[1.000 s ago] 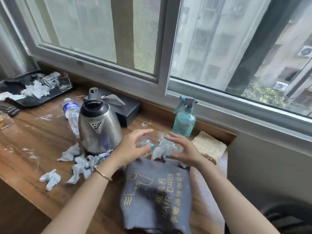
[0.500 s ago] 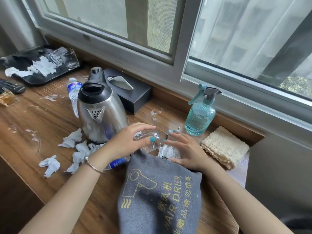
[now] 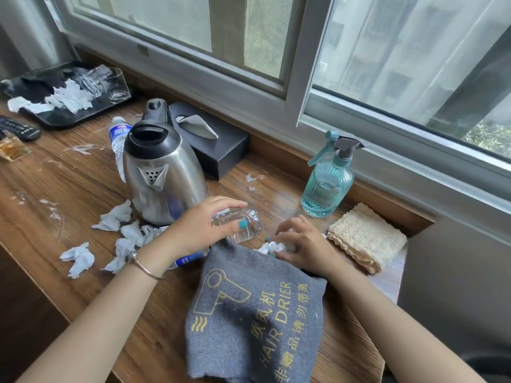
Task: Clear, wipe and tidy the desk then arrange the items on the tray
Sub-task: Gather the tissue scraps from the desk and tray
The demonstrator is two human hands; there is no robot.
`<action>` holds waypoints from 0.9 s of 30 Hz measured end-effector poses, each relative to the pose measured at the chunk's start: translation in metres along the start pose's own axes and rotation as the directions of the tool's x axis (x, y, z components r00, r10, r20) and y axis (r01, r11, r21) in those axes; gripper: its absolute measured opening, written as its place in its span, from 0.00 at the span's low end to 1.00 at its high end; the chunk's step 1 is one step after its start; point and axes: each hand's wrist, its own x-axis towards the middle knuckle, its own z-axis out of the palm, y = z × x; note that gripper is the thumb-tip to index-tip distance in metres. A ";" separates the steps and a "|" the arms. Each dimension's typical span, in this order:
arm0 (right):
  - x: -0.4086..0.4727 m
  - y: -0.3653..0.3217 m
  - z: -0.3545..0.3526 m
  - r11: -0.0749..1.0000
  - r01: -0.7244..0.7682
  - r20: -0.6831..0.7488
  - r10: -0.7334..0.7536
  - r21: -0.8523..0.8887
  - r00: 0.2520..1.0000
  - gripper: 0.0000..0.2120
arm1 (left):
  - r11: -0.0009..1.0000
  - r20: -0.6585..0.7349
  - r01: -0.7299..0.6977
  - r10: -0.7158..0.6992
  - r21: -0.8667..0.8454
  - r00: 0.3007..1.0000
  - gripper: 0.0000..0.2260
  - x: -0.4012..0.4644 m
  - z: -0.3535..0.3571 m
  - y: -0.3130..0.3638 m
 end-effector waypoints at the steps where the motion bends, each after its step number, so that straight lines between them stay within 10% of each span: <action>1: -0.001 -0.001 0.000 1.000 -0.018 -0.014 0.018 -0.001 1.000 0.13 | 0.999 0.012 -0.006 0.005 0.035 1.000 0.21 0.000 0.003 -0.003; 7: -0.009 -0.006 -0.001 0.992 -0.122 -0.116 0.120 -0.012 0.986 0.10 | 0.987 0.021 0.028 -0.031 0.156 0.999 0.16 0.000 0.011 -0.011; 13: -0.013 -0.013 -0.009 0.848 -0.400 -0.247 0.495 0.349 0.833 0.09 | 0.994 0.116 -0.050 0.039 0.099 0.992 0.16 -0.006 0.007 -0.005; 27: -0.039 -0.054 -0.009 0.633 -0.637 -0.142 0.749 0.439 0.647 0.17 | 0.979 0.248 -0.124 0.082 0.159 0.965 0.22 -0.022 0.013 -0.017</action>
